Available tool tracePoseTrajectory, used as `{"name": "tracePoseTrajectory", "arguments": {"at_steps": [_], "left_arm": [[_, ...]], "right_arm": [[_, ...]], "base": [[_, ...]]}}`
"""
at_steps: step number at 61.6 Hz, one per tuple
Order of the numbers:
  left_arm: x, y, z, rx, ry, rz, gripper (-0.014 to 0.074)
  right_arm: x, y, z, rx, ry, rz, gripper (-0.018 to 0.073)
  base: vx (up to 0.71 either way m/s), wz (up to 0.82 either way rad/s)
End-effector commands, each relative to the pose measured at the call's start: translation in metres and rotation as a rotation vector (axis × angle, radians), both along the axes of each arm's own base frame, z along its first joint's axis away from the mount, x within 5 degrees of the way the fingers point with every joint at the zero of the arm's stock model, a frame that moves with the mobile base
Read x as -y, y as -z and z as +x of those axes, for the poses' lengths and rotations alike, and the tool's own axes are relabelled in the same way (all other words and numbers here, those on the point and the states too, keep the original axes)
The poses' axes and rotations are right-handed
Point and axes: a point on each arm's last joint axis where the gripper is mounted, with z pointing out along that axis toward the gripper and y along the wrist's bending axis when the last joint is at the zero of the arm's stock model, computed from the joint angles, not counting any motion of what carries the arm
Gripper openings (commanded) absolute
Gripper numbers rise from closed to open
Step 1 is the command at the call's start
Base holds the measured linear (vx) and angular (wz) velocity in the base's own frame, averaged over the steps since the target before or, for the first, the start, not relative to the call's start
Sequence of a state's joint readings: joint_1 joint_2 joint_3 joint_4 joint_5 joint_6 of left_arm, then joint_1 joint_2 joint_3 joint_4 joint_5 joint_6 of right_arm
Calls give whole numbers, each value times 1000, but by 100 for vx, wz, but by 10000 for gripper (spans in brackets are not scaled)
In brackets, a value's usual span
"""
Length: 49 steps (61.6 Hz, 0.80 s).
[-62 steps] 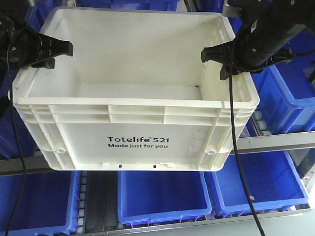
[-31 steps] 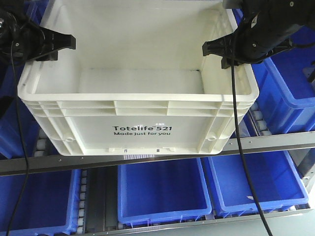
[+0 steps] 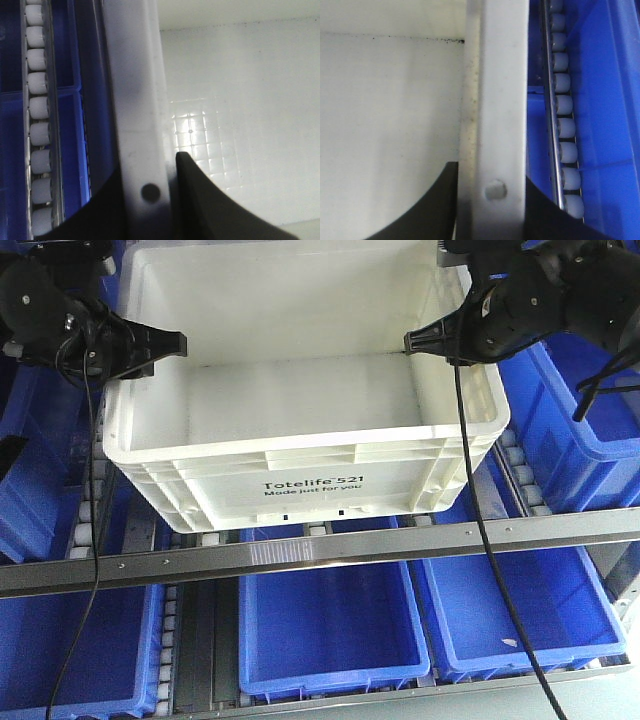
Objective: Move bin from left to right shelf
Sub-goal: 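Lower the white tote with both grippers onto the roller shelf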
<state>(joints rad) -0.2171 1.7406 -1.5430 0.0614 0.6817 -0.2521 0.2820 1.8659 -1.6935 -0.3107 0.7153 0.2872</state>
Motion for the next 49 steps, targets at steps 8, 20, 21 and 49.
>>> {"name": "tracePoseTrajectory", "arguments": {"at_steps": [8, 20, 21, 49], "left_arm": [[6, -42, 2, 234, 16, -88, -6], [7, -33, 7, 214, 16, -84, -5], [7, -33, 7, 214, 16, -84, -5], [7, -33, 7, 222, 32, -65, 344]], "right_arm": [[3, -40, 7, 265, -69, -67, 36], [2, -30, 12, 246, -74, -88, 45], [2, -30, 12, 245, -74, -89, 47], [0, -22, 18, 248, -85, -87, 394]], "base": [[0, 0], [0, 0], [0, 0], [0, 0]]}}
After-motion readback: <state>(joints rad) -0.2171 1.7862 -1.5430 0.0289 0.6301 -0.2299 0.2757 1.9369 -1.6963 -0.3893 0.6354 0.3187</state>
